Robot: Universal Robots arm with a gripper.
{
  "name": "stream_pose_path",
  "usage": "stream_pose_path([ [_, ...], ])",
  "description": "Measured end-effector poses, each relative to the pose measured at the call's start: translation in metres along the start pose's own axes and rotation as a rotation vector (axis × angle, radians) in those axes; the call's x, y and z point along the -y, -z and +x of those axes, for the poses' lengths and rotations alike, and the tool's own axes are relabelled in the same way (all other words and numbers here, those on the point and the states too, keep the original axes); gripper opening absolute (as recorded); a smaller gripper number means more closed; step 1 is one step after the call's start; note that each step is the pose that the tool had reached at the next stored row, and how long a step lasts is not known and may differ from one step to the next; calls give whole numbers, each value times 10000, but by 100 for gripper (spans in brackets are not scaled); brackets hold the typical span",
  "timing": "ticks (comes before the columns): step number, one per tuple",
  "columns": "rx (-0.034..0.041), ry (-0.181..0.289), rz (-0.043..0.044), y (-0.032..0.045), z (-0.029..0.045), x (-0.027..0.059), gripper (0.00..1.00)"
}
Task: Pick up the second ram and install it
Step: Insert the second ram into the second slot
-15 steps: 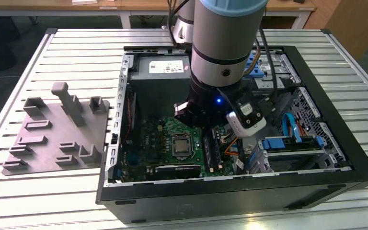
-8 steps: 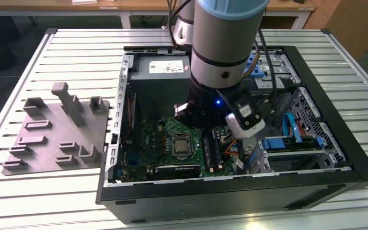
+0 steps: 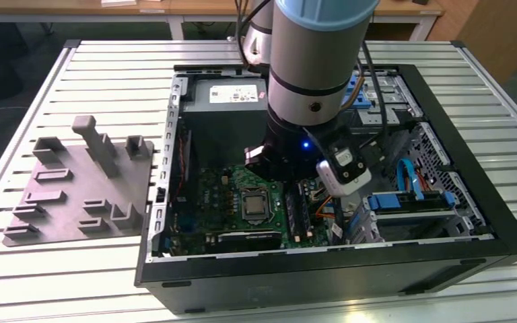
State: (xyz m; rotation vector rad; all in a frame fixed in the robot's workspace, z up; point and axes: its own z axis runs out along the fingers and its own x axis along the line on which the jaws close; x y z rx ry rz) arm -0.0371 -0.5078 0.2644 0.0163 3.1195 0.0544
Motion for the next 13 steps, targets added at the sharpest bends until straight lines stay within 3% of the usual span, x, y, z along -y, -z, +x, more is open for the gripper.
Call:
stream_pose_path([
  [13, 16, -448, 8, -16, 0, -46, 14],
])
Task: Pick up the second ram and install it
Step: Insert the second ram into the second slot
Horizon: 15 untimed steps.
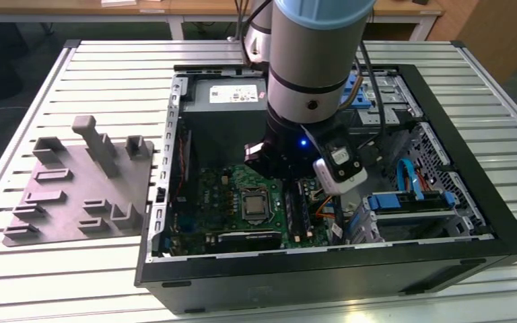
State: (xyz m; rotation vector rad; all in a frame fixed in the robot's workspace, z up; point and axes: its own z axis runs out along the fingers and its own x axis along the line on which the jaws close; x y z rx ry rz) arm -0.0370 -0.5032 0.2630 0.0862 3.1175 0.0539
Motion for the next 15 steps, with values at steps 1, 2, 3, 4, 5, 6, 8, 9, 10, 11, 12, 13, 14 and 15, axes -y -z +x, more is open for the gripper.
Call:
stream_pose_path([
  [1, 2, -63, 2, -1, 0, -4, 14],
  [2, 3, -95, 2, -4, 0, -8, 14],
  [3, 3, -95, 3, -5, -1, -8, 14],
  [4, 3, -90, 4, -7, -1, -8, 14],
  [5, 3, -66, 3, -10, -1, -8, 14],
  [6, 0, 6, 0, -15, -2, -8, 14],
  [8, -9, 266, -4, -23, -3, -8, 14],
  [9, -10, 290, -3, -24, -3, -8, 14],
  [10, -11, 291, -9, -25, -3, -8, 14],
  [11, -11, 291, -12, -26, -4, -8, 14],
  [12, -10, 291, -14, -27, -4, -8, 14],
  [13, -11, 292, -13, -27, -4, -7, 14],
  [14, -11, 291, -13, -27, -4, -8, 14],
  [15, -11, 292, -12, -27, -3, -8, 14],
])
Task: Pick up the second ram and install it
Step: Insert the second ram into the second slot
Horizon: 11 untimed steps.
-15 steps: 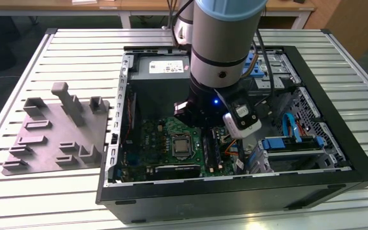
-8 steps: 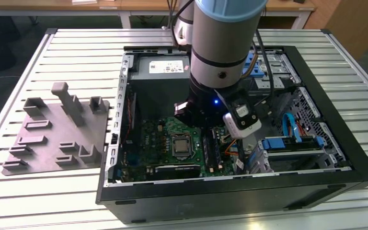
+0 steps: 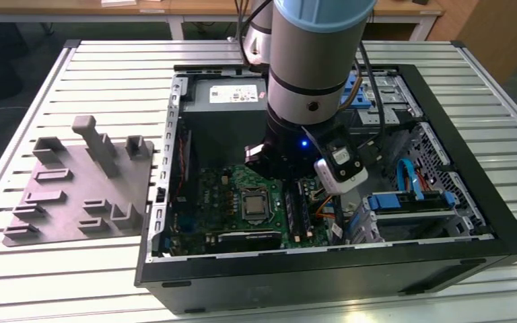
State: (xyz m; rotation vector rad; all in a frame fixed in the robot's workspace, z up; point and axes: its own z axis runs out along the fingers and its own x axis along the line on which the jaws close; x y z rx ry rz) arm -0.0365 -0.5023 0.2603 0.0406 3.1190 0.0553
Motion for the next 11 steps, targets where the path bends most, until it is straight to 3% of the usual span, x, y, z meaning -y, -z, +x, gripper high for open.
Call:
stream_pose_path([
  [11, 1, 2, 32, -38, 0, 1, 14],
])
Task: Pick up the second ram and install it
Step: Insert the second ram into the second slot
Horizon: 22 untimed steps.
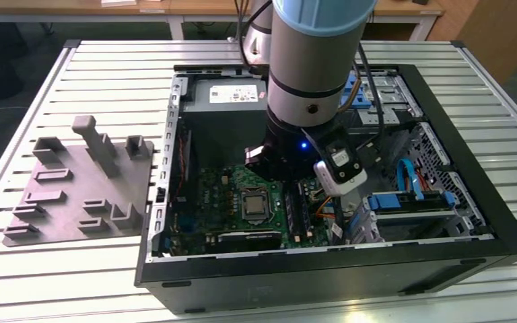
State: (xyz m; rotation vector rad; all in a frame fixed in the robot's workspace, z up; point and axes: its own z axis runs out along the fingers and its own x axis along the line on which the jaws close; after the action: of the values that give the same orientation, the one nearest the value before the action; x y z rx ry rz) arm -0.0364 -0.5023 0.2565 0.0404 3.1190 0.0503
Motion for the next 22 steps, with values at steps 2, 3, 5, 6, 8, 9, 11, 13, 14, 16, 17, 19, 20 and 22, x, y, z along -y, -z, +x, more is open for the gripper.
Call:
stream_pose_path([
  [2, 0, -1, 2, -16, 1, 1, 14],
  [3, 0, -1, 3, -25, 1, 1, 14],
  [5, 0, -1, 2, -42, 1, 2, 14],
  [6, 0, -1, 3, -49, 1, 2, 14],
  [8, 0, -1, 3, -68, 2, 2, 14],
  [9, 0, 0, 3, -77, 2, 3, 14],
  [11, 0, 0, 3, -92, 2, 3, 14],
  [13, 0, -1, 2, -103, 3, 3, 14],
  [14, 0, -1, 3, -110, 3, 4, 14],
  [16, 0, -1, 2, -125, 3, 4, 14],
  [17, 0, -1, 2, -133, 3, 4, 14],
  [19, 0, -1, 3, -145, 4, 5, 14],
  [20, 0, -1, 2, -151, 4, 5, 14],
  [22, 0, -1, 3, -161, 4, 5, 14],
])
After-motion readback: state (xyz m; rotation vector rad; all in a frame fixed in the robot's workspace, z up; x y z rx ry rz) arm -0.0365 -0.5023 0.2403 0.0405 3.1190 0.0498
